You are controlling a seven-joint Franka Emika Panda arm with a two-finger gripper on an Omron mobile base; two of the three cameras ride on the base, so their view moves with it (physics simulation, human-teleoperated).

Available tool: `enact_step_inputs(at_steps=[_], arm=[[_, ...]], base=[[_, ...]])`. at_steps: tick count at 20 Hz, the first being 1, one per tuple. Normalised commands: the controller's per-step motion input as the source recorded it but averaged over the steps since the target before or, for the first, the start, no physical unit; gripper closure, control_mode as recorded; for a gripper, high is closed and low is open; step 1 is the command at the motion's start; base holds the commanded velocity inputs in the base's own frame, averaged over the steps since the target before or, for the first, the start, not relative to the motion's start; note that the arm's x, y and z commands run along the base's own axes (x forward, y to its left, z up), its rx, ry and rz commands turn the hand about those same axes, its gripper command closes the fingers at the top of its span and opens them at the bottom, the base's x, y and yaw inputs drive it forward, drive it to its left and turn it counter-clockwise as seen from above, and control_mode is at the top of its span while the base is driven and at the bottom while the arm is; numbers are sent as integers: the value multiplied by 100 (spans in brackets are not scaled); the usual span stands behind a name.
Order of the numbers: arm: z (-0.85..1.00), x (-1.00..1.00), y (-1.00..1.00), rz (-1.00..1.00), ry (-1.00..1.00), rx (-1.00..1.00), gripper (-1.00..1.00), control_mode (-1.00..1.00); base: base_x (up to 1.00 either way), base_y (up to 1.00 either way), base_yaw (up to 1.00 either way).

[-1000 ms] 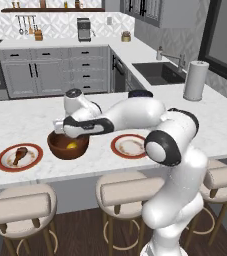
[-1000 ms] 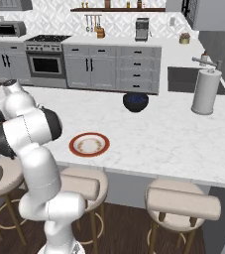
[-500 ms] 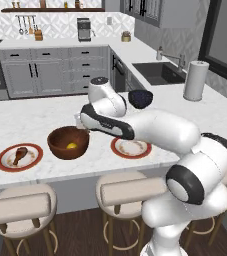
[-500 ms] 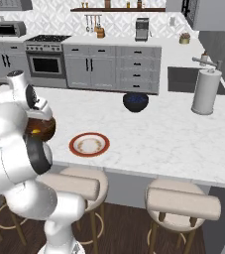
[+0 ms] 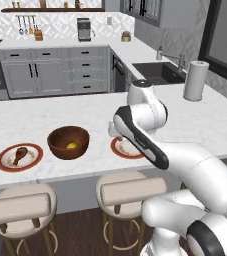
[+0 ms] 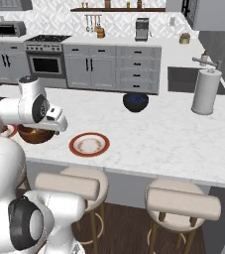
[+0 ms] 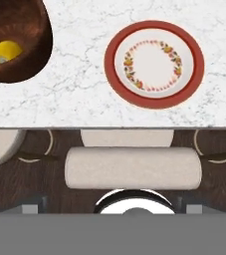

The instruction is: Pick the chicken drumstick and lemon from their plates and place them in the bowl. Then put the bowl in the fridge.

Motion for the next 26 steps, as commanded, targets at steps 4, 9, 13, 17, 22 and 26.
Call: enact_step_inputs(at_steps=[4,9,13,17,22,26], arm=[[52,-54,-77,8,8,0,-100,-100],[26,-50,-61,2,-2,3,-100,-100],[23,-59,-23,-2,-6,2,-100,-100],[14,-42,-32,-7,0,0,-100,-100],[25,-52,-8,-1,-2,0,-100,-100],[17,-45,-1,-1,-2,2,-100,100]], base=[[0,0,0],[0,0,0],[0,0,0],[0,0,0],[0,0,0],[-50,2,-2]])
